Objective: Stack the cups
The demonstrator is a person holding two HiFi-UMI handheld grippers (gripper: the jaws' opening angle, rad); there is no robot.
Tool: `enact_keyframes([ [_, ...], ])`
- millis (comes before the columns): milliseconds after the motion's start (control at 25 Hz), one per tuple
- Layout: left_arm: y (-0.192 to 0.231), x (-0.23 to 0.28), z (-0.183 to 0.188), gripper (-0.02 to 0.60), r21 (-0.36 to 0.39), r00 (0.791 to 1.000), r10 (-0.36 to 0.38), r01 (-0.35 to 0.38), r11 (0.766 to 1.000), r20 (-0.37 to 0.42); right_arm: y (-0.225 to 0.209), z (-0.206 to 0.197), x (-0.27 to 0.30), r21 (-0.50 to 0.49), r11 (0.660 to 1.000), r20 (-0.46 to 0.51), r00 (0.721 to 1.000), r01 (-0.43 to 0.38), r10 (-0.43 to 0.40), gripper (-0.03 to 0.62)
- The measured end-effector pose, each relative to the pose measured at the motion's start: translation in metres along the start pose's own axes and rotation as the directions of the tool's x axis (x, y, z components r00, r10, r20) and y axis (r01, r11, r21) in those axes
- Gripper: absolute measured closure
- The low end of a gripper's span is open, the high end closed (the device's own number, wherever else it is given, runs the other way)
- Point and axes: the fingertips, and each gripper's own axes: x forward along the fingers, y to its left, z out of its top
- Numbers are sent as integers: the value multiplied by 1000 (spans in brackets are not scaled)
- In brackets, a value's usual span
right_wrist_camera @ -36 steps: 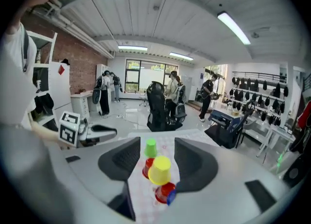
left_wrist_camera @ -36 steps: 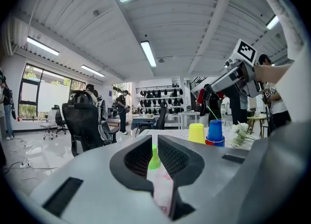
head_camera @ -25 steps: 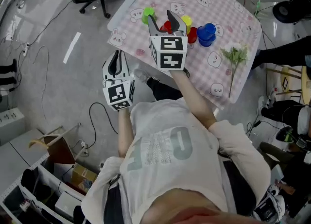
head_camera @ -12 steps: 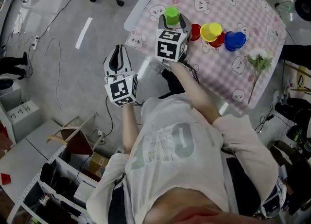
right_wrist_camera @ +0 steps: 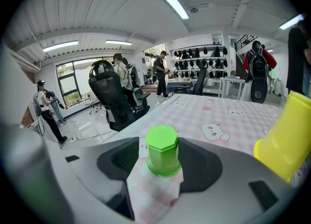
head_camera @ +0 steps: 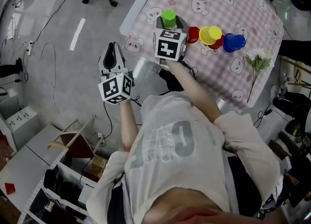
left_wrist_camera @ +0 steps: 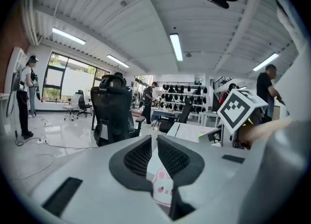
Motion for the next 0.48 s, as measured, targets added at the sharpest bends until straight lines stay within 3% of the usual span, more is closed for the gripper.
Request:
enact_keyframes([
  [240, 7, 7, 5, 551, -9, 1000, 17, -17, 1000, 16, -9, 0, 10, -11, 999, -20, 999, 50, -50, 362],
  [480, 10, 7, 5, 551, -11, 999, 40, -39, 999, 26, -4, 4, 9, -45, 999, -8, 1000, 22, -22, 367],
])
